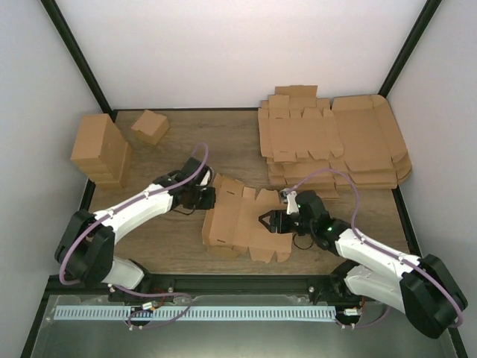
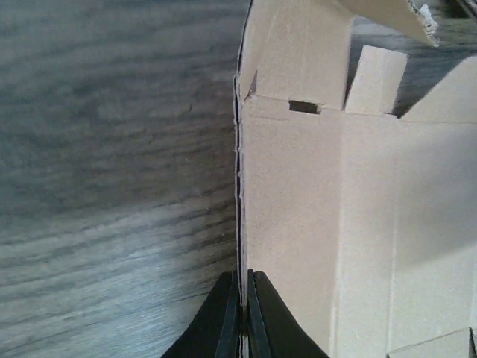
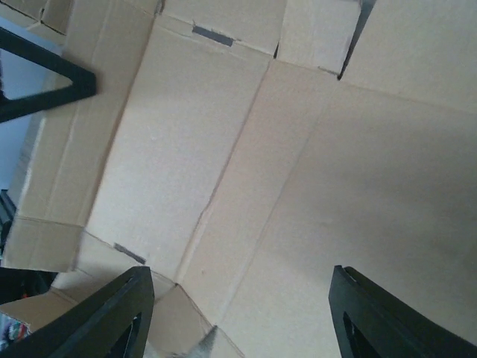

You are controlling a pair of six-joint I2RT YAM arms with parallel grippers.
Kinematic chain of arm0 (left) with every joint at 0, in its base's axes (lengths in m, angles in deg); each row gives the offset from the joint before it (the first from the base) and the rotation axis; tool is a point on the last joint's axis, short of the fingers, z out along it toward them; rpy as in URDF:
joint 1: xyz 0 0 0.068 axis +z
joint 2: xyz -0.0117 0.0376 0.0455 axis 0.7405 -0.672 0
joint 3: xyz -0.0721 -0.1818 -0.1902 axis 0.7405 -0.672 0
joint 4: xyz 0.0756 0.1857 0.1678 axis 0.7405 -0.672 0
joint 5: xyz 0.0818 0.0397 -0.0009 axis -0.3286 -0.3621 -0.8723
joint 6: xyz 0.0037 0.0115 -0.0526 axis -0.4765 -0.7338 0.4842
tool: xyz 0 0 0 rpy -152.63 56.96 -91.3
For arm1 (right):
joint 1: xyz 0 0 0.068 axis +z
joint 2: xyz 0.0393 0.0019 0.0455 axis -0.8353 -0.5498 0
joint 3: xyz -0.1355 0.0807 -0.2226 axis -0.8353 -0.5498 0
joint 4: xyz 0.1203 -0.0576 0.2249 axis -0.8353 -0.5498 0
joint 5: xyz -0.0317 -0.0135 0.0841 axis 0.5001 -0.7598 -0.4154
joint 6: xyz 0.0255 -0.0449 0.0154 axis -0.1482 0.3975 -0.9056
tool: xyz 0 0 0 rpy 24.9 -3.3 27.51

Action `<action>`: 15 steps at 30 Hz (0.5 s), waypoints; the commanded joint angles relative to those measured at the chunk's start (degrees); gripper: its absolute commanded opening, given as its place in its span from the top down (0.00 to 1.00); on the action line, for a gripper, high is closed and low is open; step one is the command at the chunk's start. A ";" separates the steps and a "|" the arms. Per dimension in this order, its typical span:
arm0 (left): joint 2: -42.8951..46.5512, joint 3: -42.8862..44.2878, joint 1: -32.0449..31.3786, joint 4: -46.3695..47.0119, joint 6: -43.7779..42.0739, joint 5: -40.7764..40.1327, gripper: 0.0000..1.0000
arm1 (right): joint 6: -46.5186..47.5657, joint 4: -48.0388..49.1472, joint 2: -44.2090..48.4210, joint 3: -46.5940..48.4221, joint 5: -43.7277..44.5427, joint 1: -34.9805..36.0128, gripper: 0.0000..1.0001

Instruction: Fold the paper box

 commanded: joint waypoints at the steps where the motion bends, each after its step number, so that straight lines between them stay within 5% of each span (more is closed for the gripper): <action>1: -1.47 7.17 -2.34 -13.05 -9.42 -5.68 0.96 | 7.80 -5.76 0.82 5.32 4.48 -0.39 0.31; 11: -4.04 17.36 -11.42 -20.05 -20.82 -23.05 0.96 | 8.39 -7.23 -3.22 12.47 12.87 -0.63 0.33; 15: -4.78 22.21 -13.87 -23.13 -24.72 -28.20 0.96 | 7.59 -5.28 -6.44 13.86 8.78 -1.13 0.33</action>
